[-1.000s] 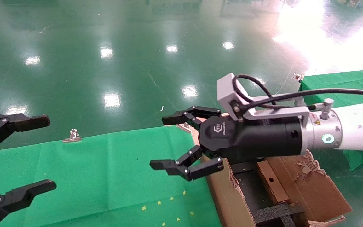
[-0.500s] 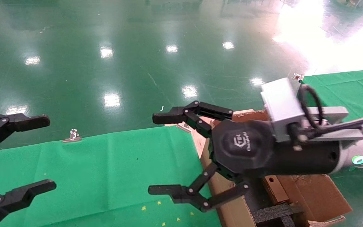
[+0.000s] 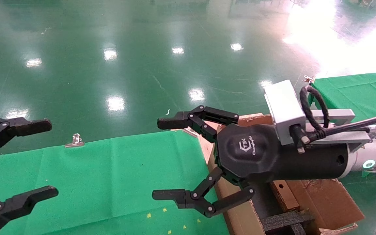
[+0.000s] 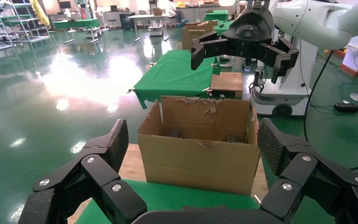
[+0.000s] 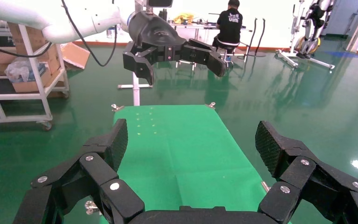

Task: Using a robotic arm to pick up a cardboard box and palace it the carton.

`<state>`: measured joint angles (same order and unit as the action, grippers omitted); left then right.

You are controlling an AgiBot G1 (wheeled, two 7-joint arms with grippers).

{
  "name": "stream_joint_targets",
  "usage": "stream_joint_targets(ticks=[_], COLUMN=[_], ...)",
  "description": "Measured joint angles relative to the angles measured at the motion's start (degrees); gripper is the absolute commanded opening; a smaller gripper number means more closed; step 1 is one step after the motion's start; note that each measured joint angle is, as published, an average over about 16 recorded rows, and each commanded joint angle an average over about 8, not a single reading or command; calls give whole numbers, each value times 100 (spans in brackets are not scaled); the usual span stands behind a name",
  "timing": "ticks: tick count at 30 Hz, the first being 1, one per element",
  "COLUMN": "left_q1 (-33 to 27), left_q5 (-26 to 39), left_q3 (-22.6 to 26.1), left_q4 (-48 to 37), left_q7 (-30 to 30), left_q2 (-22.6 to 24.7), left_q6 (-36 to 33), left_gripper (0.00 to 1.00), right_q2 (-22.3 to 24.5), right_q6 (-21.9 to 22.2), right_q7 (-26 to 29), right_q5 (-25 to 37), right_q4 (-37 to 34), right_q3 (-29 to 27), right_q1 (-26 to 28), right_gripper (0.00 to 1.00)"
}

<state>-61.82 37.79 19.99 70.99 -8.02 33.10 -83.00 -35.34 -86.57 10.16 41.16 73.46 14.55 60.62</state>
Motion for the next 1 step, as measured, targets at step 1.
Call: stream_joint_targets(ticks=[1], left_q1=[0], left_q5=[0], left_q3=[0], left_q4=[0], left_q7=[0], left_q2=[0], left_q6=[0], left_gripper=[100], right_q2=[2], right_q6=[4], right_q7=[3], right_q5=[4], right_q4=[0], right_q3=[7], right_q1=[4], right_gripper=[100])
